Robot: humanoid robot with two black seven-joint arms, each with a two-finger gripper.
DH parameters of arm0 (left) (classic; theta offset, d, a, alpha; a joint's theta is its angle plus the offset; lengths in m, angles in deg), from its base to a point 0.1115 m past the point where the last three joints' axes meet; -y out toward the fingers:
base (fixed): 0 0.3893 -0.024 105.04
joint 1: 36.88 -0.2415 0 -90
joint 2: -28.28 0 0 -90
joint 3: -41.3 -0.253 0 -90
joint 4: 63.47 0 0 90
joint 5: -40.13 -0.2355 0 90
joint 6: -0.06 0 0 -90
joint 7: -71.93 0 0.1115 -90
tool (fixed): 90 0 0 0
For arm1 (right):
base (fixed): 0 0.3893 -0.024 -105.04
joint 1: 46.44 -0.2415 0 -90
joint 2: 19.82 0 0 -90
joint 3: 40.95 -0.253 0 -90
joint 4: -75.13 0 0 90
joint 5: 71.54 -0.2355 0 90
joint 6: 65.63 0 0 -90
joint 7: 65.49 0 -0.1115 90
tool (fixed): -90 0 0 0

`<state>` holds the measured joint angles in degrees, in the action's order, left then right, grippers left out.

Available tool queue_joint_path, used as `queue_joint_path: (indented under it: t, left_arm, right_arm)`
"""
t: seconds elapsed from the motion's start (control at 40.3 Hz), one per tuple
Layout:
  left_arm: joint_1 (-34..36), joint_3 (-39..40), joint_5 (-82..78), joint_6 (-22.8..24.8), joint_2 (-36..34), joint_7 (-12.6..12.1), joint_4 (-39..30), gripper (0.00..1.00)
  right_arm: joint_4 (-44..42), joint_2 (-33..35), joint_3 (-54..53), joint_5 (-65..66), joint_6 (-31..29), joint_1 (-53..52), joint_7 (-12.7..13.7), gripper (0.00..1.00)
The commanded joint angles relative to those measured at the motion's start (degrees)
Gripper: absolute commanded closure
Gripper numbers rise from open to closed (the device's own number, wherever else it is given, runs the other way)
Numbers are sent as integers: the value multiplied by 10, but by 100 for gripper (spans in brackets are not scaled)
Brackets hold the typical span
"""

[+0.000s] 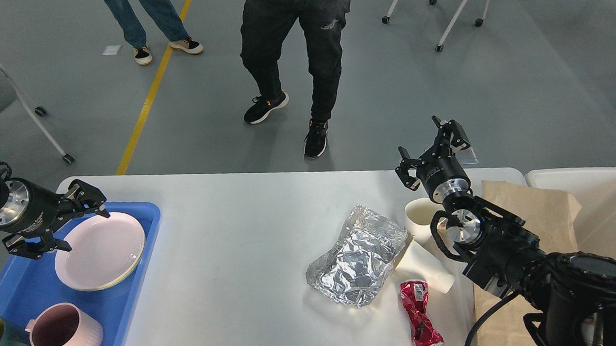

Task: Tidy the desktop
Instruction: 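Open the left gripper and raise it up away from the tray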

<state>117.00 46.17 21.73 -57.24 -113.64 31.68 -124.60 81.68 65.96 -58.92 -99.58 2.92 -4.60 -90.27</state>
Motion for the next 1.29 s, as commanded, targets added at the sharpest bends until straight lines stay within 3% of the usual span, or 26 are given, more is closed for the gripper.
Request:
queue_joint_path:
  t: [0.0, 0.149, 0.348, 0.422, 0.869, 1.267]
  left_arm:
    - [15, -19, -8, -40, -6, 3, -48, 12]
    - [20, -23, -40, -69, -13, 11, -72, 15]
    - [63, -24, -67, -110, -21, 39, -80, 15]
    - [82, -21, -65, -115, -32, 61, -80, 15]
    - [69, 13, 143, -109, -46, 60, -71, 7]
    - [14, 85, 302, -87, -49, 51, 6, 4]
  right_arm:
    - [0, 0, 0, 0, 0, 0, 0, 0]
    - [0, 0, 0, 0, 0, 0, 0, 0]
    - [0, 0, 0, 0, 0, 0, 0, 0]
    - [0, 0, 0, 0, 0, 0, 0, 0]
    - [0, 0, 0, 0, 0, 0, 0, 0]
    - [0, 0, 0, 0, 0, 0, 0, 0]
